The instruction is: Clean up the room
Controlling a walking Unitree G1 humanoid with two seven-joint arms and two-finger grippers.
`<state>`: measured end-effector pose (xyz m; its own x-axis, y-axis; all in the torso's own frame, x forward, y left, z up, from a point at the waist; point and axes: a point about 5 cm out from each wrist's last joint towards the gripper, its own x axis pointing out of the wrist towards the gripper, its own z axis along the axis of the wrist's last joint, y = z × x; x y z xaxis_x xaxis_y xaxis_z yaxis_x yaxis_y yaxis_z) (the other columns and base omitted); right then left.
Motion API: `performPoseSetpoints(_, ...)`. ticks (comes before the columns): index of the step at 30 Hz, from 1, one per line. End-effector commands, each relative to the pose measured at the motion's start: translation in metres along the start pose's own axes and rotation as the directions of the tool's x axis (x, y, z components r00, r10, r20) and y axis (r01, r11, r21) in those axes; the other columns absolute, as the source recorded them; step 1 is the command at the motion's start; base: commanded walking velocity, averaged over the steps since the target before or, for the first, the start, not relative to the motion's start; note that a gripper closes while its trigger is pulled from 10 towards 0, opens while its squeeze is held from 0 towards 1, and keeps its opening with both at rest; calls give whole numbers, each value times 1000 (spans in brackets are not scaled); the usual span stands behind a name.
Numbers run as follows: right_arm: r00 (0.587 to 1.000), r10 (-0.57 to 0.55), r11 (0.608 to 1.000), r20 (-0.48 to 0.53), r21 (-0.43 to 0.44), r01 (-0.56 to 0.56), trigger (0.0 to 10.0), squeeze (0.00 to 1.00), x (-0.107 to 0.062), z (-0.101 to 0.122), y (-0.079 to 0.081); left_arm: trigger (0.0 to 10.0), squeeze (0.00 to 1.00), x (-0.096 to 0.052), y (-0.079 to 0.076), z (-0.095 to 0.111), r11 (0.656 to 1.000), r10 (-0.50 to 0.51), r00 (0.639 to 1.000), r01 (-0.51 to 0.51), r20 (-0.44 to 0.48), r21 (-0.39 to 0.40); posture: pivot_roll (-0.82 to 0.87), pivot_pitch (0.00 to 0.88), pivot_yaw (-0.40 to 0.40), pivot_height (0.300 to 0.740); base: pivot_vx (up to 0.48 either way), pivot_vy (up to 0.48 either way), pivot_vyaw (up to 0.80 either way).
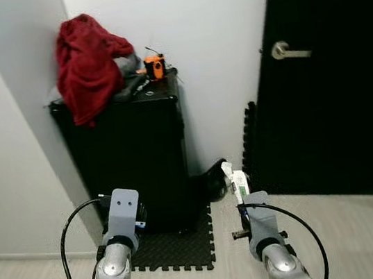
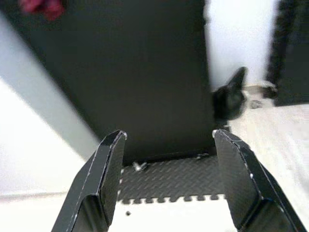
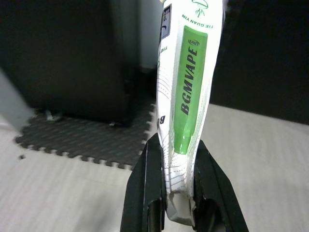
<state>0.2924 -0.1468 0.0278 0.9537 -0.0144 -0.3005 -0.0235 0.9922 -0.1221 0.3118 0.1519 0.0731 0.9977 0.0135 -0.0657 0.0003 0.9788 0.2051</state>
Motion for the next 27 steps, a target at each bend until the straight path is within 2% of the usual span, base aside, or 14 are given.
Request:
performPoseSetpoints(1, 1000, -12, 1000, -17, 16, 12, 10000, 0, 0, -3, -1, 10000, 0, -1, 0, -2, 1000, -5, 1000, 5, -14, 2, -29, 8, 25, 740, 0, 0, -800)
performPoseSetpoints(27, 999, -40, 998, 23, 39, 39, 10000, 0, 4, 7, -5, 10000, 0, 0, -4, -2, 1000, 0, 1000, 0, -16, -11, -43, 10, 25, 740, 0, 0, -800)
